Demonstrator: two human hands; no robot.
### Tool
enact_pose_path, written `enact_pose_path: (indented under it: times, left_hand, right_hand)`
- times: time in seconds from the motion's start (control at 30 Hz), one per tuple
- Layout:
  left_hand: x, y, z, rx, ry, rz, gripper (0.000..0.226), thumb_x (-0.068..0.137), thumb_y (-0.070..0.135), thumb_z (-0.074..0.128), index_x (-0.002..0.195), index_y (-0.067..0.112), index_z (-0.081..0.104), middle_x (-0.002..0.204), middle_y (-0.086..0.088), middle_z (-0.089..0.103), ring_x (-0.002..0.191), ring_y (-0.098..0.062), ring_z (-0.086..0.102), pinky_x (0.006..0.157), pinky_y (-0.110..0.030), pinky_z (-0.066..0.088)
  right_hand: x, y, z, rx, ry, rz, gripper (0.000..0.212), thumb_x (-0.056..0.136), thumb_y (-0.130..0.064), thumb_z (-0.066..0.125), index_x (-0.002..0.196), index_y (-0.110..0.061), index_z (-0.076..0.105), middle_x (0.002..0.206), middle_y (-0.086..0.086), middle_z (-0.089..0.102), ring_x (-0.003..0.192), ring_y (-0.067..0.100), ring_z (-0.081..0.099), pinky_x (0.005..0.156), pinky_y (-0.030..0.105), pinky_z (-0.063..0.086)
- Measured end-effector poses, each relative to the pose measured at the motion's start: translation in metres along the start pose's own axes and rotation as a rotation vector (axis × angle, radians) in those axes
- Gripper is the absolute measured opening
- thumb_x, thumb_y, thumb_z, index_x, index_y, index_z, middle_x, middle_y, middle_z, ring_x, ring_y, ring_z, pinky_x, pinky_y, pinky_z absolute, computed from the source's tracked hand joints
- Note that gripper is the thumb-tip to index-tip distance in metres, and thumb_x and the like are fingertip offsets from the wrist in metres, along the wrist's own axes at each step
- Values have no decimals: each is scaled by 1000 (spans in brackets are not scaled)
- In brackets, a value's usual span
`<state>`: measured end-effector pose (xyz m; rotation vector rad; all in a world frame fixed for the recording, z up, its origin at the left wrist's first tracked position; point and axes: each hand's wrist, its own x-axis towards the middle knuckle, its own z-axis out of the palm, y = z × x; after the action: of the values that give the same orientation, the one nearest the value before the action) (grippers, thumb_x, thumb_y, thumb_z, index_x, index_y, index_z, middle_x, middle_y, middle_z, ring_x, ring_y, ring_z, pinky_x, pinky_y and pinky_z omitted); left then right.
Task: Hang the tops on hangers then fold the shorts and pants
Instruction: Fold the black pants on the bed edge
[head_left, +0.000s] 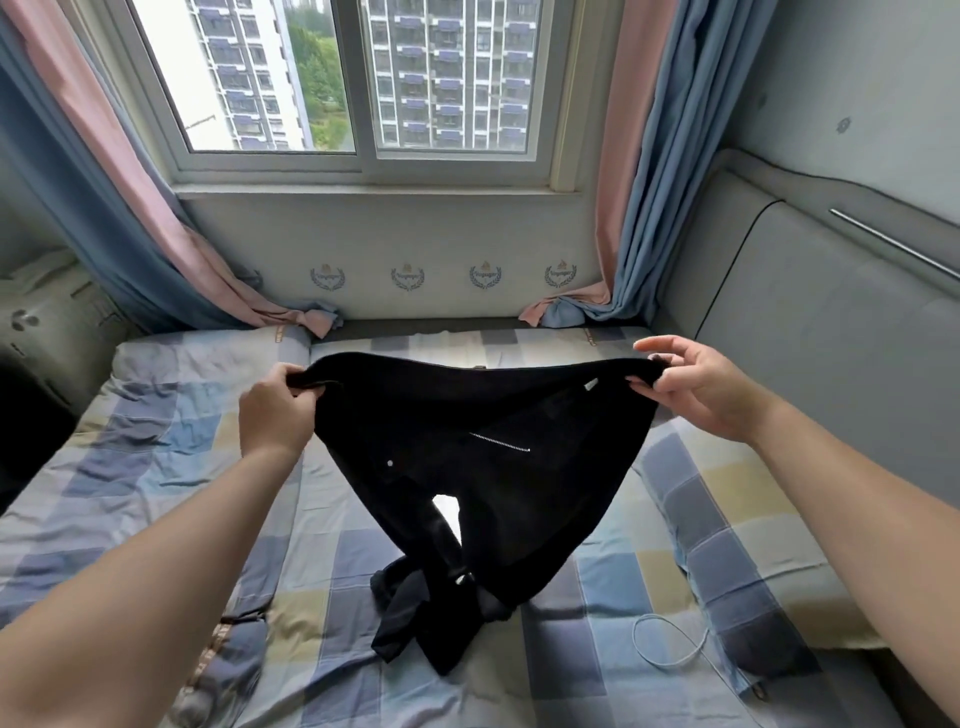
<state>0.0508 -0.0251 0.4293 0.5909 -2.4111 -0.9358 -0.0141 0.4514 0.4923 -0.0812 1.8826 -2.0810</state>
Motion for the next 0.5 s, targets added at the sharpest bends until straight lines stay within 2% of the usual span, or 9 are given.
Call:
enact_pose_path:
  times: [0.07,0.17,0.23,0.3,0.33,0.4,0.5]
  left_hand:
    - [14,11,-10,32,88,46,21,89,12,64,109,6,70,95,-22,72,95,-42,64,81,-42,48]
    - [39,31,-27,80,199,72,22,93,18,62,111,9,69,107,-24,65,106,-44,53,89,-46,45]
    - [53,48,-38,106,294,45,20,94,22,61,111,14,67,120,-21,53,112,-43,45,94,-49,43]
    - [69,68,-49,19,339,-2,19,96,28,58,112,17,62,131,-16,46,119,-41,43,100,-51,40]
    - [77,78,-55,-66,339,-7,21,97,30,57,113,16,58,131,-14,47,118,-40,47,100,-50,41]
    - [96,102,-69,-243,322,-1,25,99,31,53,113,11,50,113,-10,55,107,-37,56,94,-46,44]
    - [120,141,-95,-304,377,4,29,101,35,48,114,10,40,97,-6,54,91,-32,56,83,-44,45]
  right_hand:
    - [3,-15,0,-363,-9,-79,47,75,14,54,110,-15,64,101,12,65,98,24,68,94,34,55]
    - [10,-34,7,-879,109,-310,43,77,11,61,91,-30,64,86,-5,65,80,8,62,76,23,48]
    - [17,-51,10,-957,211,-424,40,81,6,69,82,-33,61,74,-15,63,68,0,61,67,17,49]
    - [23,-74,16,-939,266,-500,31,85,-9,75,79,-33,57,67,-16,64,59,3,65,58,21,54]
    - [25,-89,21,-955,290,-543,28,86,-19,77,77,-34,55,65,-17,64,55,2,63,53,20,51]
    - [30,-122,32,-1020,343,-611,30,85,-34,78,72,-32,52,64,-19,61,57,-5,58,51,21,40]
    - [36,-176,52,-995,437,-661,36,84,-40,78,67,-27,49,59,-11,55,54,-1,53,51,25,35]
